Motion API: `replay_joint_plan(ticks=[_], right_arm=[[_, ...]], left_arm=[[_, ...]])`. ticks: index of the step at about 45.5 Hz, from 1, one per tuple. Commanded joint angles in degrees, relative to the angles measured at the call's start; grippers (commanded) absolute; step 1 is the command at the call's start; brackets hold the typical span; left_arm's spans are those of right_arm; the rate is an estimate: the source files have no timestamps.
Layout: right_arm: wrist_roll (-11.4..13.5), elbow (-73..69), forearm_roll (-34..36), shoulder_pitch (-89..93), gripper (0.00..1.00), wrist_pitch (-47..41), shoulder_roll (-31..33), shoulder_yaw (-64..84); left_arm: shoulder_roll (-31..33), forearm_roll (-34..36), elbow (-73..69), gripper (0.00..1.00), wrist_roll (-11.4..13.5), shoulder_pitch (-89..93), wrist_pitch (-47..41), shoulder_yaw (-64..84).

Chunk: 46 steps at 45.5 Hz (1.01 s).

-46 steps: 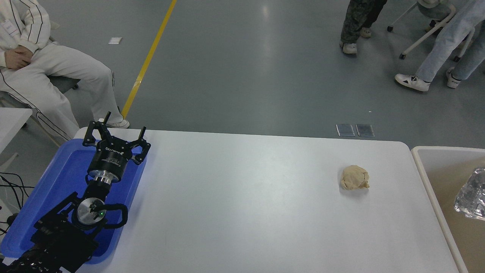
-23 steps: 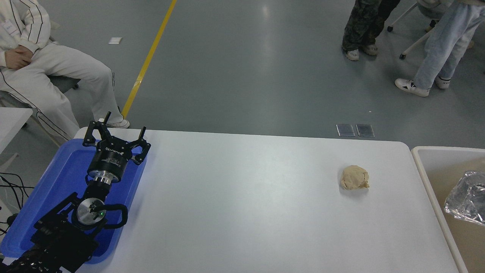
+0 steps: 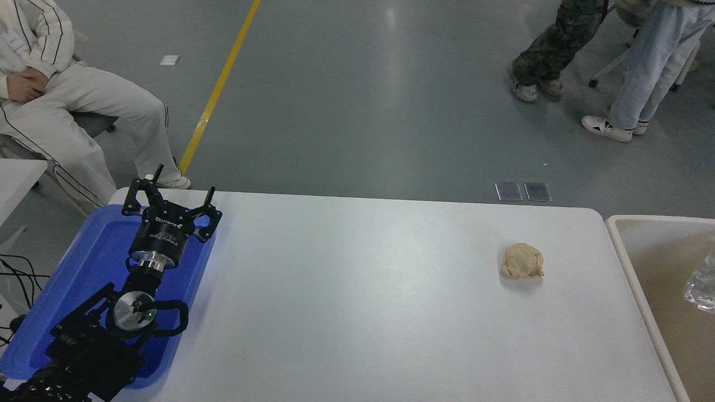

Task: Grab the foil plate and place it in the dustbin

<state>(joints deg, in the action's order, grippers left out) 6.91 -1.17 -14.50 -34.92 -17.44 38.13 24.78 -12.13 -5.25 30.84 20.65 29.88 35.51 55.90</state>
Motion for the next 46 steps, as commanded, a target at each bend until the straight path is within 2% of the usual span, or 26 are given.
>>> replay_joint_plan(ticks=[1, 5, 9, 13, 16, 35, 46], right_arm=[[0.9, -0.2, 0.3, 0.3, 0.00, 2.7, -1.0, -0.5], [1.0, -0.2, 0.5, 0.4, 0.02, 5.5, -1.7, -1.8], [0.9, -0.2, 0.6, 0.4, 0.40, 8.2, -2.1, -1.9], [0.8, -0.2, 0.7, 0.4, 0.69, 12.4, -2.4, -1.9], [0.8, -0.6, 0.7, 0.4, 0.99, 13.9, -2.7, -1.9], [0.8, -8.2, 0.7, -2.2, 0.99, 13.8, -1.8, -1.9], [0.8, -22.1, 0.4, -5.9, 1.00, 13.7, 5.8, -1.0]], left_arm=[[0.0, 0.0, 0.0, 1.00, 0.0, 0.0, 0.0, 0.0], [0.0, 0.0, 0.0, 1.00, 0.0, 0.0, 0.0, 0.0], [0.0, 0.0, 0.0, 1.00, 0.0, 0.0, 0.0, 0.0], [0.0, 0.0, -0.1, 1.00, 0.0, 0.0, 0.0, 0.0], [0.0, 0.0, 0.0, 1.00, 0.0, 0.0, 0.0, 0.0], [0.0, 0.0, 0.0, 1.00, 0.0, 0.0, 0.0, 0.0], [0.0, 0.0, 0.0, 1.00, 0.0, 0.0, 0.0, 0.0]])
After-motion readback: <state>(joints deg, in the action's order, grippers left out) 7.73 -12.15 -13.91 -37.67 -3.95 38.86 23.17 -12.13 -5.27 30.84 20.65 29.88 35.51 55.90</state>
